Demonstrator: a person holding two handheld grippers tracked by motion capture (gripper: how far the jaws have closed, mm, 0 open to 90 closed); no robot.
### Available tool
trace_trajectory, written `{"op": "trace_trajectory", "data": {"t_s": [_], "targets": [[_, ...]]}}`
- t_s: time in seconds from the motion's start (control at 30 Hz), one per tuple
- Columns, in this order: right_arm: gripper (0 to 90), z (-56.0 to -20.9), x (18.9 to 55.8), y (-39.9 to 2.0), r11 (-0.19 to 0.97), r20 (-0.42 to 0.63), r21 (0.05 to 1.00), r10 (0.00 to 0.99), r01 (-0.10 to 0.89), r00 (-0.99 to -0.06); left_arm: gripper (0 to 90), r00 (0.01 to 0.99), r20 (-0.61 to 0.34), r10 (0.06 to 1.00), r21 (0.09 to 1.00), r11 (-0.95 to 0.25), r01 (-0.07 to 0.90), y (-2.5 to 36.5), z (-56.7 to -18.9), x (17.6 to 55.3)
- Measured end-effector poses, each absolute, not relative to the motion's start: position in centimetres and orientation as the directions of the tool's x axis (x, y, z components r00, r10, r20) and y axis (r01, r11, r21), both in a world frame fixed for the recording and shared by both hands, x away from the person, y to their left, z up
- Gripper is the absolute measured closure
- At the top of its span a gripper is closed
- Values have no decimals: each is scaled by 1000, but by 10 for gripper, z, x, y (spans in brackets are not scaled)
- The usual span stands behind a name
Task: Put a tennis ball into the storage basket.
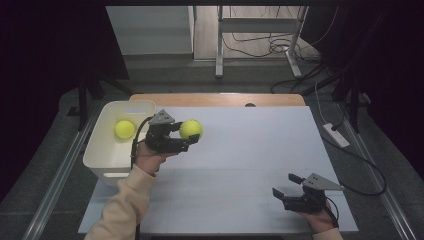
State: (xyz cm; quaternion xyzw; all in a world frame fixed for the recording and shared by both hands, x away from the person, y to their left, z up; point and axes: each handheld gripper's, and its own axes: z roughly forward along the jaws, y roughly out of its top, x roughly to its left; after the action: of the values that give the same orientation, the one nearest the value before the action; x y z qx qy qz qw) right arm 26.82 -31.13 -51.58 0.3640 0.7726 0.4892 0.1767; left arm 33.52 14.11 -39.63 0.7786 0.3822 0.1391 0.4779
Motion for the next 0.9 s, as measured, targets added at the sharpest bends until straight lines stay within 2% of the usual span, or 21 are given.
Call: {"op": "trace_trajectory", "data": {"t_s": [0.9], "targets": [[141,-516,268,-311,256,81,884,739,390,-668,272,629,-170,759,884,-165,438,165,-387,335]]}}
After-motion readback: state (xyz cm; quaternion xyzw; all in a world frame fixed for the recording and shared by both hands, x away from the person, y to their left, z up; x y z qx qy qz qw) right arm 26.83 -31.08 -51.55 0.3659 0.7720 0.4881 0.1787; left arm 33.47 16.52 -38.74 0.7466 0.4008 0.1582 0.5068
